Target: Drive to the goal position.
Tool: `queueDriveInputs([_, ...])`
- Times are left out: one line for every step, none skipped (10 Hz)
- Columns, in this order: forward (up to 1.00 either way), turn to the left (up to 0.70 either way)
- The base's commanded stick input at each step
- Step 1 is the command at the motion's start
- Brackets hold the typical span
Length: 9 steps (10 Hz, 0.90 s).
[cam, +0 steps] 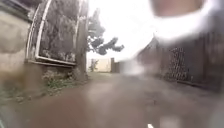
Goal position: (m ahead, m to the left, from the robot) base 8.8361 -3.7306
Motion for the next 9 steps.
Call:
queueDriveInputs([0.5,0.02])
queueDriveInputs([0.5,0.02])
queueDriveInputs([0.5,0.02])
queueDriveInputs([0.5,0.02])
queueDriveInputs([0.5,0.02])
queueDriveInputs([0.5,0.02])
queueDriveInputs([0.5,0.02])
queueDriveInputs([0.5,0.02])
queueDriveInputs([0.5,0.02])
